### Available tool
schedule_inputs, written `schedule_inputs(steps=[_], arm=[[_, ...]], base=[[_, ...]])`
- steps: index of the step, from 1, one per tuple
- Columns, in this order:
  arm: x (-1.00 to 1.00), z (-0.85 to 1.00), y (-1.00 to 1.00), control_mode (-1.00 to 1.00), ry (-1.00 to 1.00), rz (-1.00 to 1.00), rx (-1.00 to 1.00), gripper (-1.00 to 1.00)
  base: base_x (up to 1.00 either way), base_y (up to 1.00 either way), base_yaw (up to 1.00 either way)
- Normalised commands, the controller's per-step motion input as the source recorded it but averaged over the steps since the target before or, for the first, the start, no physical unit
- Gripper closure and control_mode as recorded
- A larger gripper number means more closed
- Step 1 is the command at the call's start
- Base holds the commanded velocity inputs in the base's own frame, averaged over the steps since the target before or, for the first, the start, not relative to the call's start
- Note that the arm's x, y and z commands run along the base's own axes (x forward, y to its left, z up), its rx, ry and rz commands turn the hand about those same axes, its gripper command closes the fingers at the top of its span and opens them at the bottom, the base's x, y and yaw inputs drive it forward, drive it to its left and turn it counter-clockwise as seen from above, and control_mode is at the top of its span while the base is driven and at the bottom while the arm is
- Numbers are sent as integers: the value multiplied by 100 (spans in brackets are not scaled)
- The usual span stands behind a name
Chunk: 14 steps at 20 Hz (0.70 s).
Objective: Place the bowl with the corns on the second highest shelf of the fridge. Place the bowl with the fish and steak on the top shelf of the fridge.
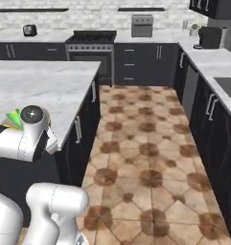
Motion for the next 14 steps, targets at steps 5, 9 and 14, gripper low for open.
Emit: schedule_inputs(steps=[5, 9, 14], arm=[[0, 0, 0, 100, 0, 0, 0, 100], [0, 0, 0, 100, 0, 0, 0, 100], [0, 0, 0, 100, 0, 0, 0, 100]], base=[[0, -1, 100], [0, 0, 100], [0, 0, 100]])
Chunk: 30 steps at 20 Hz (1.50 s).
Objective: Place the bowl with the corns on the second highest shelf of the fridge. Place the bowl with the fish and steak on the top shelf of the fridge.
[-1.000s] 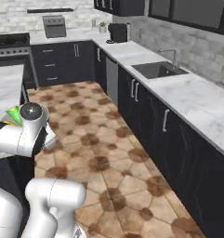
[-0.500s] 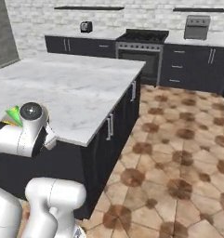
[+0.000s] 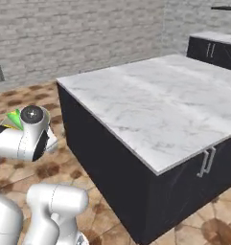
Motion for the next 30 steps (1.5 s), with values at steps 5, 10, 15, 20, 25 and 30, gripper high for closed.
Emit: schedule_inputs(steps=[5, 10, 15, 20, 25, 30], arm=[[0, 0, 0, 100, 0, 0, 0, 100], [0, 0, 0, 100, 0, 0, 0, 100], [0, 0, 0, 100, 0, 0, 0, 100], [0, 0, 0, 100, 0, 0, 0, 100], [0, 0, 0, 100, 0, 0, 0, 100], [0, 0, 0, 100, 0, 0, 0, 100]], base=[[2, 0, 98], [70, 3, 69], [100, -3, 30], [100, -34, 0], [100, -4, -7], [100, 3, -2]])
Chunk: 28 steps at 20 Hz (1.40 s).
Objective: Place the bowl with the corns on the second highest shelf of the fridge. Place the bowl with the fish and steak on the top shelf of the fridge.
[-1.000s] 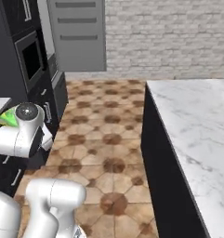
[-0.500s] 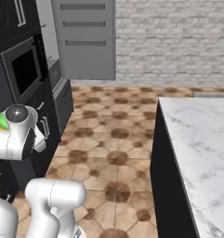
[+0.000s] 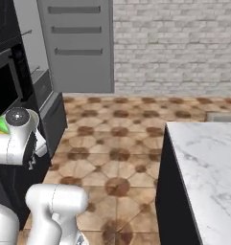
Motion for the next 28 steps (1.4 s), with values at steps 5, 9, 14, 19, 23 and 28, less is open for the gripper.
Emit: schedule_inputs(steps=[5, 9, 14, 19, 23, 28], arm=[[0, 0, 0, 100, 0, 0, 0, 100], [0, 0, 0, 100, 0, 0, 0, 100], [0, 0, 0, 100, 0, 0, 0, 100], [0, 0, 0, 100, 0, 0, 0, 100], [0, 0, 0, 100, 0, 0, 0, 100], [0, 0, 0, 100, 0, 0, 0, 100]], base=[[100, 0, -2], [100, 1, 0], [100, 0, 0], [100, 1, 0], [100, -9, 42], [100, -21, 78]])
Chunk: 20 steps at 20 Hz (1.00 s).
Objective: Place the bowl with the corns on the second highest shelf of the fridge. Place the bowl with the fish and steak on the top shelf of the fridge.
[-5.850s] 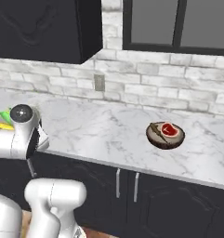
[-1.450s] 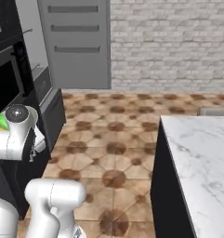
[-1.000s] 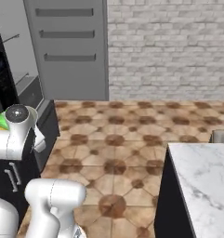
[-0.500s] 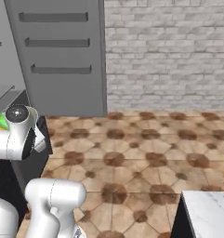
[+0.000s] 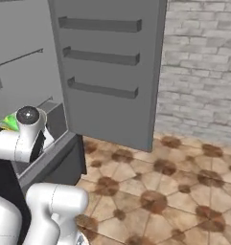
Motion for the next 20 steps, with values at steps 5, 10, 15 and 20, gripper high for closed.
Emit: schedule_inputs(steps=[5, 10, 15, 20], arm=[[0, 0, 0, 100, 0, 0, 0, 100], [0, 0, 0, 100, 0, 0, 0, 100], [0, 0, 0, 100, 0, 0, 0, 100], [0, 0, 0, 100, 0, 0, 0, 100]], base=[[94, -37, 75], [67, -46, 78], [67, -64, 68], [43, -11, 14]])
